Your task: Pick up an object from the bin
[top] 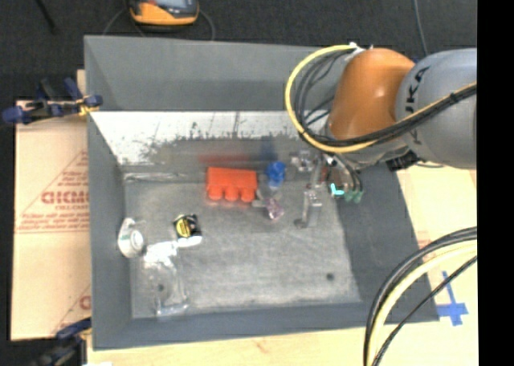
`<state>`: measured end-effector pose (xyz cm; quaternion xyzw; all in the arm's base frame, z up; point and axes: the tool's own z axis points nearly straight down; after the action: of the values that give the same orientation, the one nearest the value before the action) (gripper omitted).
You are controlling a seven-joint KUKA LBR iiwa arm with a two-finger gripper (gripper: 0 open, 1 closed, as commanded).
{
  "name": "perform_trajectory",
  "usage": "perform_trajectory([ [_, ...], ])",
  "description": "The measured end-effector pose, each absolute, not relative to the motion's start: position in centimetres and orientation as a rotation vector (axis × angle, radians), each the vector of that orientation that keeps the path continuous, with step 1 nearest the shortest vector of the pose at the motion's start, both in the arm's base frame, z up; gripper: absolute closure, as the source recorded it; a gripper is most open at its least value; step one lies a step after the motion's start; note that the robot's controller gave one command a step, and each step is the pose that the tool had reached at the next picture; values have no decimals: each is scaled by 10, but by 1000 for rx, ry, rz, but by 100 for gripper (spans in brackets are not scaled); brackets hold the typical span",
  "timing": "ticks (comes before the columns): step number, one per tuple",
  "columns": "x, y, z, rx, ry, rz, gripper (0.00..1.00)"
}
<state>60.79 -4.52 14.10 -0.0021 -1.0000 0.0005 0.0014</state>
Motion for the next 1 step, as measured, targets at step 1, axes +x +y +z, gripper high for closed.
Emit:
perform_trajectory([
  [1, 644, -1, 68, 190, -3141, -1, 0],
])
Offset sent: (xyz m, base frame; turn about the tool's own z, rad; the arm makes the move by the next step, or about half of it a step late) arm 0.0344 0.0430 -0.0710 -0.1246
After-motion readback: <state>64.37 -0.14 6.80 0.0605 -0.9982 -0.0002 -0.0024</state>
